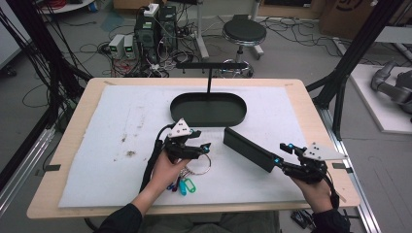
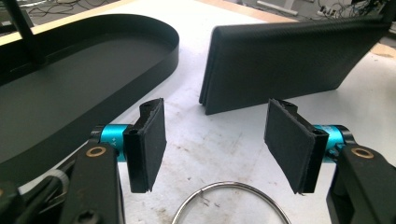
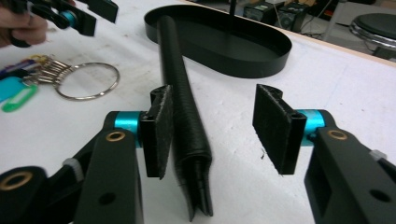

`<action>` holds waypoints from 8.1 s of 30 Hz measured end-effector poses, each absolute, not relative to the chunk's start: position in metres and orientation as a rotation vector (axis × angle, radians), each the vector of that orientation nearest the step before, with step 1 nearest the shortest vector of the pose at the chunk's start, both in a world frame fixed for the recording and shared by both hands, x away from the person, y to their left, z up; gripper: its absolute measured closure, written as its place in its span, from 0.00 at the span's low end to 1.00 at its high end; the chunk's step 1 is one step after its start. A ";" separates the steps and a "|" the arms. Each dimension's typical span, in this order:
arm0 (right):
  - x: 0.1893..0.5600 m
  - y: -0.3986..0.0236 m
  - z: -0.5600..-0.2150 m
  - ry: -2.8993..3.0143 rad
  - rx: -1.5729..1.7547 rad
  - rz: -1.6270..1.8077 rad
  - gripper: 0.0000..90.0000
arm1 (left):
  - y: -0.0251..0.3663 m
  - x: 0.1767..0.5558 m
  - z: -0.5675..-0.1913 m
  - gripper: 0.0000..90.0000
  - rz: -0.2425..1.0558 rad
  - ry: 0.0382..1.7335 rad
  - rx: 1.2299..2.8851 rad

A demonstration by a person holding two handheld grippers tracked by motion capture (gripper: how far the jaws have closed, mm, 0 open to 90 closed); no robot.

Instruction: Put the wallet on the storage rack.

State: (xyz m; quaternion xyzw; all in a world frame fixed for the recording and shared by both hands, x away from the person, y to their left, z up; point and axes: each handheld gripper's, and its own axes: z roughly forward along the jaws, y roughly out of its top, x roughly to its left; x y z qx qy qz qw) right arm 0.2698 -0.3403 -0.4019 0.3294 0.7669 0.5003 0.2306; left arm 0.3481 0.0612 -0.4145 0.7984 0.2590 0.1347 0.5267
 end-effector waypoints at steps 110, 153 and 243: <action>0.301 -0.288 -0.386 2.413 0.530 1.462 0.84 | 0.112 0.341 -0.386 0.27 0.322 0.529 1.784; 0.318 -0.269 -0.364 2.525 0.264 1.685 0.80 | 0.105 0.336 -0.381 0.81 -0.018 0.134 1.801; 0.335 -0.333 -0.396 1.946 1.005 1.390 0.45 | 0.069 0.489 -0.437 0.80 0.495 0.652 1.746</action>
